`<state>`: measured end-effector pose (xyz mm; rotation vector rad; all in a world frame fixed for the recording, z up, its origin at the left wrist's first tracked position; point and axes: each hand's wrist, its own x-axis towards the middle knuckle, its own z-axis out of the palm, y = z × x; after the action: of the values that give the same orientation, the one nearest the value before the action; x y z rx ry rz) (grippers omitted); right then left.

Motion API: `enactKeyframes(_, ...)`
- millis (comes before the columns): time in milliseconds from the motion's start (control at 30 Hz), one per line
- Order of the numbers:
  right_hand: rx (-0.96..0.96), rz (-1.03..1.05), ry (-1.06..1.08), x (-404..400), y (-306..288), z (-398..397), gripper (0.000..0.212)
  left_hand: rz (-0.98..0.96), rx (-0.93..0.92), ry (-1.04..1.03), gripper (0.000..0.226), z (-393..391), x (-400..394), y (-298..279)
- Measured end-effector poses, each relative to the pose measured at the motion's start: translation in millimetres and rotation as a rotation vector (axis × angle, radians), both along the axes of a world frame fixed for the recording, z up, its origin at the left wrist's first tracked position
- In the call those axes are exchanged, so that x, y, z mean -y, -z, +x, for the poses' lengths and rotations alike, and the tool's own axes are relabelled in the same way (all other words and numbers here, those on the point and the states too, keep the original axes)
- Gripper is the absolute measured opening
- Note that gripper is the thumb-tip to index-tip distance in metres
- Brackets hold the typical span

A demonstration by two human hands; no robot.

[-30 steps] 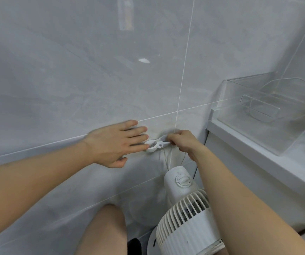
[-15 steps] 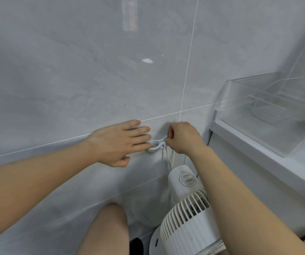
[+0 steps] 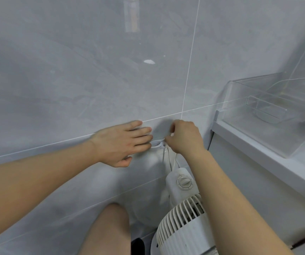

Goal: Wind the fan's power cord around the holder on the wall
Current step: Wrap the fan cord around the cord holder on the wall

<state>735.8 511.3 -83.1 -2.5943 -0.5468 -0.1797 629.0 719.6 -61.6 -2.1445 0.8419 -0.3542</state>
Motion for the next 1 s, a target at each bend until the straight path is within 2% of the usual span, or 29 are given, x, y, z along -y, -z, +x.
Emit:
enactKeyframes(67,-0.135,-0.016,0.052,6,-4,-1,0.015,0.000,0.008,-0.001,0.061,1,0,1)
enactKeyframes(133,-0.305,0.046,0.016,10,-8,-4,0.014,-0.004,0.017,0.001,0.061,1,-1,1)
enactKeyframes(233,-0.498,0.258,-0.035,9,-8,-8,0.019,-0.021,0.014,0.006,0.059,1,-1,2)
enactKeyframes(333,-0.612,0.453,-0.138,7,-4,-12,0.026,-0.080,-0.005,0.021,0.053,0,-3,0)
enactKeyframes(400,-0.625,0.436,-0.190,7,2,-13,0.028,-0.208,0.019,0.006,0.046,-2,1,2)
enactKeyframes(533,-0.597,0.408,-0.225,7,10,-7,0.029,-0.650,0.174,-0.130,0.026,-16,28,34)
enactKeyframes(633,-0.603,0.473,-0.217,7,11,-6,0.031,-0.918,0.239,-0.287,0.030,-19,57,60)
enactKeyframes(767,-0.575,0.513,-0.222,4,14,-10,0.032,-1.092,0.310,-0.467,0.041,-14,85,77)
enactKeyframes(900,-0.581,0.546,-0.246,7,17,-6,0.032,-1.211,0.371,-0.505,0.017,-6,96,91)
enactKeyframes(1000,-0.590,0.532,-0.288,12,17,-1,0.032,-1.404,0.468,-0.501,0.007,-8,94,108)
